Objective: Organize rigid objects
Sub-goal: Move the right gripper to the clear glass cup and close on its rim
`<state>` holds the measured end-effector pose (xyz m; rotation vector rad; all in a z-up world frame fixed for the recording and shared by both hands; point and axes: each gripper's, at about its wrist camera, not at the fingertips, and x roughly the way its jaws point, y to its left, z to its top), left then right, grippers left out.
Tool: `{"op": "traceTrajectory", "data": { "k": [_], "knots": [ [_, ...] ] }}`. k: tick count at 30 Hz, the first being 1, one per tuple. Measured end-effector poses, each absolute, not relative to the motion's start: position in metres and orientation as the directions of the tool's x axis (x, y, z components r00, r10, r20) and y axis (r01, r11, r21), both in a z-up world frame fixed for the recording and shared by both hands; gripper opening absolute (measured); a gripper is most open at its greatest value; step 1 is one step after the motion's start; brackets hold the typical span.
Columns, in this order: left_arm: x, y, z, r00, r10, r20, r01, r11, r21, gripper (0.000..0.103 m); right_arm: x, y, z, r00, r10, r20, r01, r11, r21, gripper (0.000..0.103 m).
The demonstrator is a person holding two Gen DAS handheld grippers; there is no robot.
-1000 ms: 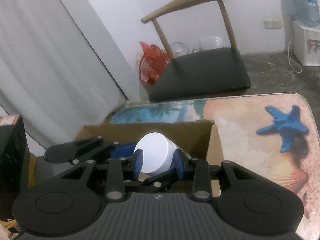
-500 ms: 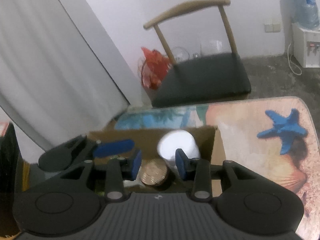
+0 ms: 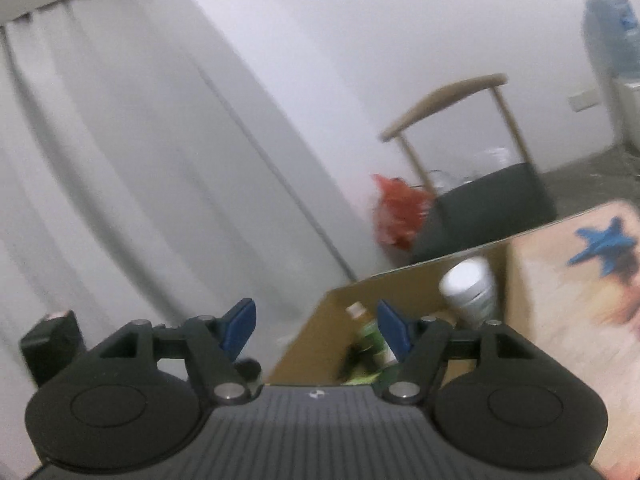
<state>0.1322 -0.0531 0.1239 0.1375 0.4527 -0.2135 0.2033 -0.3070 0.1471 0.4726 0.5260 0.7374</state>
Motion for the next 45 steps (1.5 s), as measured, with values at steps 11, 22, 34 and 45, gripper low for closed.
{"op": "traceTrajectory", "data": {
  "k": [11,22,34,45],
  "knots": [
    [0.088,0.027,0.036,0.841,-0.044,-0.539,-0.011,0.995,-0.098,0.103,0.178,-0.182,0.069,0.389,0.816,-0.428,-0.533,0.578,0.618,0.070],
    [0.110,0.024,-0.013,0.832,0.043,-0.553,-0.032,0.999,0.028,0.100,0.202,-0.104,0.028,0.382,0.704,-0.599,-0.503,0.702,0.504,0.049],
    [0.098,0.012,-0.018,0.851,-0.006,-0.525,0.015,1.000,0.013,0.076,0.199,-0.095,0.016,0.403,0.671,-0.623,-0.489,0.733,0.474,0.030],
    [0.084,-0.033,-0.015,0.833,-0.181,-0.523,0.183,0.982,-0.049,0.076,0.164,-0.180,0.012,0.487,0.664,-0.568,-0.387,0.747,0.541,0.030]
  ]
}}
